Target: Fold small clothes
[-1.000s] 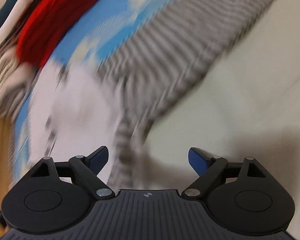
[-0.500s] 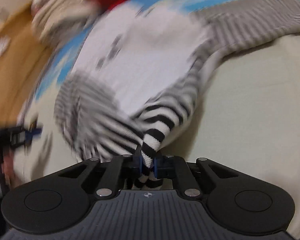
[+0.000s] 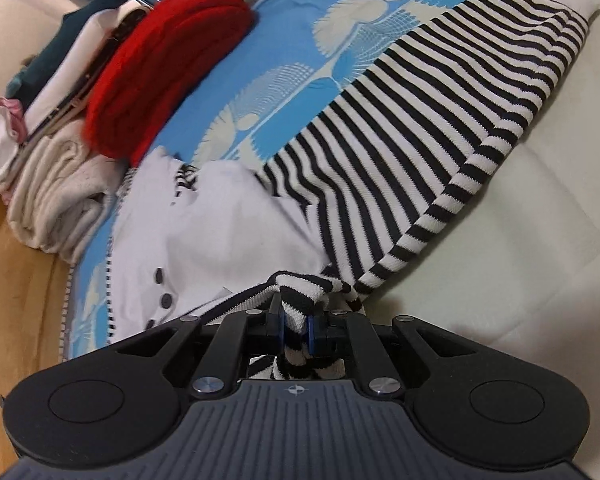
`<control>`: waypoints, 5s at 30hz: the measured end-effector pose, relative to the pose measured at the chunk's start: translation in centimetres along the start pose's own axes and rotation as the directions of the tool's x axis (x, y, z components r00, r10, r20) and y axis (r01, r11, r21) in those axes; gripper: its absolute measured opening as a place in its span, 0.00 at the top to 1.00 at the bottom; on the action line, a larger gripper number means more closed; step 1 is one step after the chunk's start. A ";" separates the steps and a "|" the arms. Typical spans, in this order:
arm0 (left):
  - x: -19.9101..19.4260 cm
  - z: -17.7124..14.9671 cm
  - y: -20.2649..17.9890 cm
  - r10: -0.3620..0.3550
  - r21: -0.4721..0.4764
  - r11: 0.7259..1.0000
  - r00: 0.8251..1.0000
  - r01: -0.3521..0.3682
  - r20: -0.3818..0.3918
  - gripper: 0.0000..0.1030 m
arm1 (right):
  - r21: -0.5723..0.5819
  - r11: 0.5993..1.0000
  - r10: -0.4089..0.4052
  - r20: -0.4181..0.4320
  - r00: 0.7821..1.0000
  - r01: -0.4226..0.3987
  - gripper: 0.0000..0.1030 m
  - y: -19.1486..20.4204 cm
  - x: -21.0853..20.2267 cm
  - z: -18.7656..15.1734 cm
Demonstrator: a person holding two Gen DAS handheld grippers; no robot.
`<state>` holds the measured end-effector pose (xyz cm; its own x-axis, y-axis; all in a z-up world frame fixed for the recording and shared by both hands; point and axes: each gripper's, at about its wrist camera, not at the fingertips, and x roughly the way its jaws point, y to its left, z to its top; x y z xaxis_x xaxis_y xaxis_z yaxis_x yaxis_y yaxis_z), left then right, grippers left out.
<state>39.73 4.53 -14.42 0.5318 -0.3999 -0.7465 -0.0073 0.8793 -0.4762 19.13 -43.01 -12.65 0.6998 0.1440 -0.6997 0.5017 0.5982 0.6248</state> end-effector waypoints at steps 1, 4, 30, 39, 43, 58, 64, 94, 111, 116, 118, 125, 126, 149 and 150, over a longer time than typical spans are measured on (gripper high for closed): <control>0.5 0.4 0.3 -0.049 -0.052 0.997 0.999 0.049 -0.002 0.18 | 0.006 1.000 -0.002 0.001 1.000 0.002 0.90 -0.1 0.2 0.1; 1.6 1.1 0.5 -0.112 -0.117 0.987 0.994 0.112 -0.001 0.29 | -0.017 1.000 -0.020 0.000 1.000 0.020 0.90 0.0 0.5 -0.1; -18.2 -9.6 2.0 0.246 0.063 0.965 0.960 -0.255 0.133 0.16 | -0.580 0.814 -0.073 -0.178 0.981 -0.045 0.38 1.3 -10.2 -2.8; -10.2 0.4 0.4 0.204 -0.043 0.979 0.953 -0.199 0.222 0.09 | -0.484 0.864 0.154 -0.009 0.988 -0.139 0.26 17.1 3.5 11.3; -7.7 1.8 1.5 0.167 -0.123 0.981 0.975 -0.150 0.146 0.09 | -0.422 0.900 0.063 -0.112 0.992 -0.105 0.26 22.3 16.1 12.7; -7.9 2.0 3.2 0.193 -0.118 0.977 0.973 -0.179 0.125 0.09 | -0.593 0.805 0.053 0.115 0.992 0.026 0.95 31.1 23.3 11.8; -7.7 2.2 3.4 0.197 -0.152 0.972 0.974 -0.179 0.111 0.09 | -0.562 0.809 0.064 0.376 0.925 0.172 0.70 32.4 17.4 15.1; -4.9 1.0 0.6 0.321 -0.140 0.942 0.938 -0.304 0.128 0.09 | 0.089 0.845 -0.524 0.326 0.787 0.527 0.98 -13.1 -1.7 13.6; -5.1 2.5 0.4 0.324 -0.111 0.945 0.920 -0.306 0.222 0.09 | 0.282 0.722 -0.689 0.379 0.618 0.632 0.38 -17.3 -6.8 16.8; -3.9 9.2 1.6 0.288 -0.129 0.957 0.909 -0.261 0.301 0.09 | 0.193 0.892 -0.450 0.433 0.781 0.408 0.27 -10.5 -10.1 10.4; -1.5 12.8 2.5 0.257 -0.131 0.965 0.926 -0.228 0.278 0.09 | 0.125 0.923 -0.381 0.427 0.820 0.364 0.26 -7.5 -10.0 8.6; 8.6 20.8 6.5 0.193 -0.232 0.960 0.971 -0.156 0.144 0.09 | 0.002 0.939 -0.310 0.442 0.842 0.345 0.22 -1.6 -5.6 4.4; 9.7 21.2 6.9 0.173 -0.253 0.958 0.975 -0.135 0.137 0.12 | -0.051 0.925 -0.319 0.436 0.842 0.377 0.22 -1.0 -4.4 4.5; -9.8 9.5 17.2 0.479 -0.344 0.852 0.853 -0.395 0.205 0.11 | -0.300 0.874 -0.242 0.417 0.876 0.383 0.24 0.8 -3.2 2.6; -10.9 9.1 15.8 0.471 -0.323 0.863 0.850 -0.389 0.234 0.10 | -0.285 0.881 -0.244 0.411 0.878 0.378 0.24 0.3 -4.2 2.3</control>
<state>41.52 25.16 -9.60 0.6472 0.1350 -0.7503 -0.4868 0.8306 -0.2705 17.49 -45.25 -8.79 0.7014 -0.3435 -0.6245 0.5616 0.8059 0.1874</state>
